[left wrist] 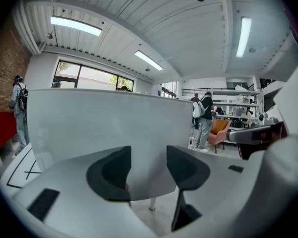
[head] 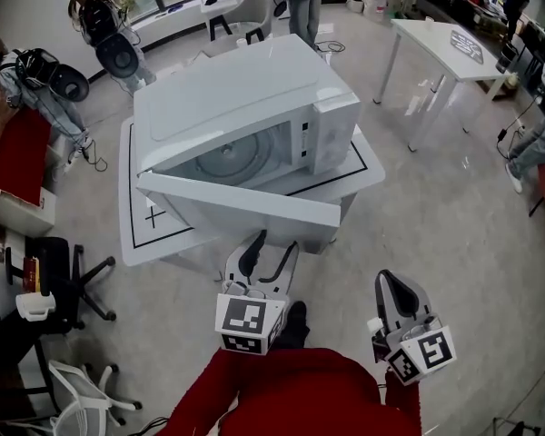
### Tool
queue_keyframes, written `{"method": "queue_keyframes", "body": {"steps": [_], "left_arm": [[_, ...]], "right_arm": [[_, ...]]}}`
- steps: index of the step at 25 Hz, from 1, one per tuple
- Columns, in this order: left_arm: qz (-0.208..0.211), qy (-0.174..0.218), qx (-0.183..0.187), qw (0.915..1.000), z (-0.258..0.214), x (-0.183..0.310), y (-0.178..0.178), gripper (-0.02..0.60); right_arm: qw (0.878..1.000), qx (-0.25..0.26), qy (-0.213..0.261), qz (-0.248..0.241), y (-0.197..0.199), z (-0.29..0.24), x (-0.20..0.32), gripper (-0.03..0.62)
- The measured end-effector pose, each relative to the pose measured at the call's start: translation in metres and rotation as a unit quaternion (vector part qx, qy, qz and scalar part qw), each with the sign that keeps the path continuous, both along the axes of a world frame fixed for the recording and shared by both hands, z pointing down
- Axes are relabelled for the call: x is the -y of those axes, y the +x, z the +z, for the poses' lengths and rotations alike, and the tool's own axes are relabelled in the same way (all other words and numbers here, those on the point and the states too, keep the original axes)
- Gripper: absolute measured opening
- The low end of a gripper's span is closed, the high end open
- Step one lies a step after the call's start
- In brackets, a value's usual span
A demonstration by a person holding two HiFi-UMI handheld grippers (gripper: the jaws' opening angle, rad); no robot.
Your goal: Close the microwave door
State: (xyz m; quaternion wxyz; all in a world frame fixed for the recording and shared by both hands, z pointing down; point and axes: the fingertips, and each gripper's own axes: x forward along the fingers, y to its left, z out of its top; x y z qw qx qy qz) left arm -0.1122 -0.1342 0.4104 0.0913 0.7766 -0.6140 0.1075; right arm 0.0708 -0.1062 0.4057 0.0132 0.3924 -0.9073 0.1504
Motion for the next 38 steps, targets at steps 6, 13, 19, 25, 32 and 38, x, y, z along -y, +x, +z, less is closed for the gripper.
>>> {"method": "queue_keyframes", "body": {"steps": [6, 13, 19, 25, 32, 38], "left_arm": [[-0.01, -0.015, -0.021, 0.9996, 0.007, 0.02, -0.006, 0.224], [-0.02, -0.011, -0.038, 0.999, 0.003, 0.044, -0.018, 0.222], [-0.028, -0.006, -0.041, 0.9987, 0.002, 0.059, -0.024, 0.222], [-0.034, -0.005, -0.042, 0.9985, 0.002, 0.067, -0.033, 0.222], [-0.047, -0.006, -0.046, 0.9978, -0.001, 0.081, -0.04, 0.219], [-0.074, -0.006, -0.056, 0.9956, -0.003, 0.091, -0.045, 0.219]], "right_arm": [[1.0, -0.002, -0.006, 0.004, -0.005, 0.005, 0.018, 0.015], [1.0, -0.006, -0.008, 0.008, -0.014, 0.006, 0.032, 0.015], [1.0, -0.007, -0.008, 0.009, -0.02, 0.005, 0.043, 0.015], [1.0, -0.008, -0.008, 0.006, -0.024, 0.006, 0.049, 0.015], [1.0, -0.013, -0.007, -0.005, -0.024, 0.004, 0.054, 0.015], [1.0, -0.02, 0.003, -0.017, -0.017, -0.001, 0.079, 0.015]]}}
